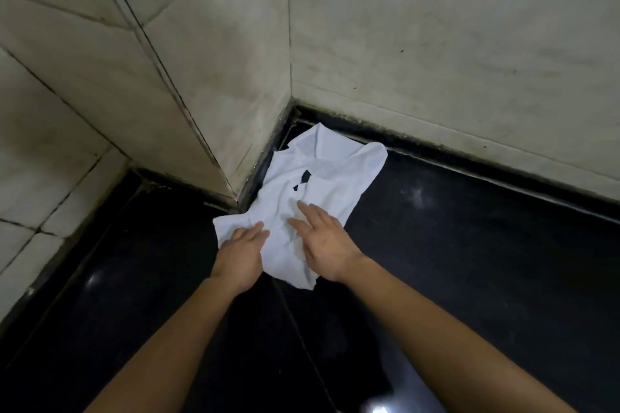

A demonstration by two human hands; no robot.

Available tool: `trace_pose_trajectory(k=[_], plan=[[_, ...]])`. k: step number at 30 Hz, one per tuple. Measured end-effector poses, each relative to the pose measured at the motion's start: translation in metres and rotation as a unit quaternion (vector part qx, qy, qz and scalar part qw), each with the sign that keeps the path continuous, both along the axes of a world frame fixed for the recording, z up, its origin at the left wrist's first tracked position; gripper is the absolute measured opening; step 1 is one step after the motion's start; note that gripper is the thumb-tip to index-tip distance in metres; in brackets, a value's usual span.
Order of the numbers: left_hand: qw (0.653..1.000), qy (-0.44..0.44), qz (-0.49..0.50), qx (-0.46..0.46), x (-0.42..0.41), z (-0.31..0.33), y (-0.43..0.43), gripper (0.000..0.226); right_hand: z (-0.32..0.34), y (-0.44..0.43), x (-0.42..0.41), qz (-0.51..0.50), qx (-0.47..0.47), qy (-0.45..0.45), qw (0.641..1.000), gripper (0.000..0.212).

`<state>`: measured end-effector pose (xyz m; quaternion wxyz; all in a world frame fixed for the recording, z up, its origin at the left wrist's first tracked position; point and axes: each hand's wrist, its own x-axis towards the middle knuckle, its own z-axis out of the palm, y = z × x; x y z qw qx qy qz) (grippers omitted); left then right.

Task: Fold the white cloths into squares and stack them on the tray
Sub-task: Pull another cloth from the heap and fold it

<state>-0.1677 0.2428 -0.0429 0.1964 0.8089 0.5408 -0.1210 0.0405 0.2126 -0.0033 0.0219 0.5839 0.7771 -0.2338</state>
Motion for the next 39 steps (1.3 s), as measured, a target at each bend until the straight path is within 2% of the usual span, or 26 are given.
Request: trace_pose_trajectory(k=[5,7,10,13,15,17,20,24,27,29,33,39], plan=[[0.996,-0.086,0.003,0.038,-0.015,-0.015,-0.002,0.055,-0.015,0.027,-0.017,0.06,-0.106,-0.111,0.986,0.065],[0.99,-0.128,0.029,0.056,-0.018,-0.01,-0.002,0.049,-0.015,0.027,-0.016,0.044,-0.107,-0.095,0.989,0.061],[0.967,-0.206,0.069,0.137,-0.017,0.008,-0.002,0.041,-0.004,0.025,-0.009,0.018,-0.047,-0.038,0.998,0.052],[0.934,-0.264,0.093,0.222,-0.009,0.033,0.001,0.032,0.013,0.024,0.001,0.007,-0.002,0.006,1.0,0.051],[0.92,-0.281,0.096,0.257,0.0,0.055,0.005,0.026,0.026,0.021,0.002,0.023,-0.006,0.019,1.0,0.055],[0.913,-0.284,0.09,0.28,0.011,0.083,0.002,0.021,0.041,0.013,0.004,0.045,-0.017,0.026,0.999,0.058],[0.913,-0.279,0.082,0.286,0.024,0.118,-0.009,0.021,0.062,-0.006,0.009,0.032,-0.002,0.077,0.996,0.045],[0.912,-0.284,0.076,0.287,0.045,0.158,-0.035,0.021,0.1,-0.032,0.022,-0.106,0.018,0.168,0.98,0.053],[0.905,-0.283,0.018,0.316,0.066,0.185,-0.056,0.02,0.125,-0.049,0.044,-0.188,0.06,0.197,0.96,0.038],[0.904,-0.276,-0.019,0.325,0.083,0.2,-0.072,0.023,0.139,-0.064,0.067,-0.208,0.09,0.195,0.954,0.023],[0.912,-0.258,-0.036,0.316,0.104,0.21,-0.091,0.027,0.159,-0.093,0.12,-0.198,0.148,0.136,0.959,0.027],[0.942,-0.228,-0.015,0.244,0.141,0.195,-0.118,0.012,0.173,-0.155,0.209,-0.207,0.159,0.115,0.958,0.024]])
